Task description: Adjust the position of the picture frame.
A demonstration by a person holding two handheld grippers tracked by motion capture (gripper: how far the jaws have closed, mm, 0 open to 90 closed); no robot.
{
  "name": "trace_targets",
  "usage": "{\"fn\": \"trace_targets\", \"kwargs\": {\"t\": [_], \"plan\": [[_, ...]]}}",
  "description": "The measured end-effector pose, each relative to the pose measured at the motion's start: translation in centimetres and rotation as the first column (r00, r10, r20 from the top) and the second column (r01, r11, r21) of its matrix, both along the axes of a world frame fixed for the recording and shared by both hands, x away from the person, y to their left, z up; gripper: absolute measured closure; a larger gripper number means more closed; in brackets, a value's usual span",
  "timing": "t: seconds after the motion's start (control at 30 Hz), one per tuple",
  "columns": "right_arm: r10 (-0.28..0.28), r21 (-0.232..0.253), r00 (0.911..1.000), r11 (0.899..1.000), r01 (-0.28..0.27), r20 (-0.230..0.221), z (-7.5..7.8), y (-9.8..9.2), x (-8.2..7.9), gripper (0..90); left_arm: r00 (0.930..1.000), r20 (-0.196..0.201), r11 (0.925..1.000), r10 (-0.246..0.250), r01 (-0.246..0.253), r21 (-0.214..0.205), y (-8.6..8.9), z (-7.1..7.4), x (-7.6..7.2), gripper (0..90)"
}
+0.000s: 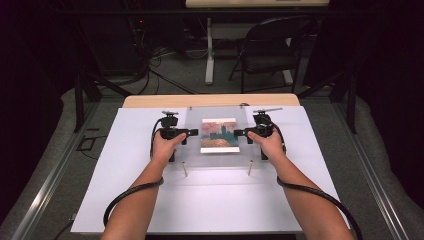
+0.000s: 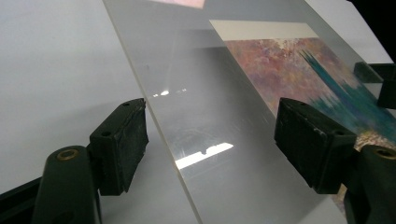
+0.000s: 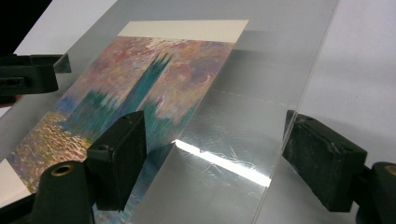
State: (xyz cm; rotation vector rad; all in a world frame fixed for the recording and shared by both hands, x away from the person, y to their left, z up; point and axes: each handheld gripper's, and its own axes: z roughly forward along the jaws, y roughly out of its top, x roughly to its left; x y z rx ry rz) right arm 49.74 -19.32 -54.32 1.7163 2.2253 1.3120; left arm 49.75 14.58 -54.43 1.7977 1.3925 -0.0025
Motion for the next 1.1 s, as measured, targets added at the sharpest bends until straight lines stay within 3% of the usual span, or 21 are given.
{"fn": "trace_targets", "kwargs": {"t": [1.1], "plan": [[-0.012, 0.013, 0.9998, 1.0, 0.012, -0.018, 0.18, -0.12, 0.02, 25.3, 0.9998, -0.01, 0.9998, 0.015, -0.015, -0.009, -0.06, 0.03, 0.25, 27.8]]}}
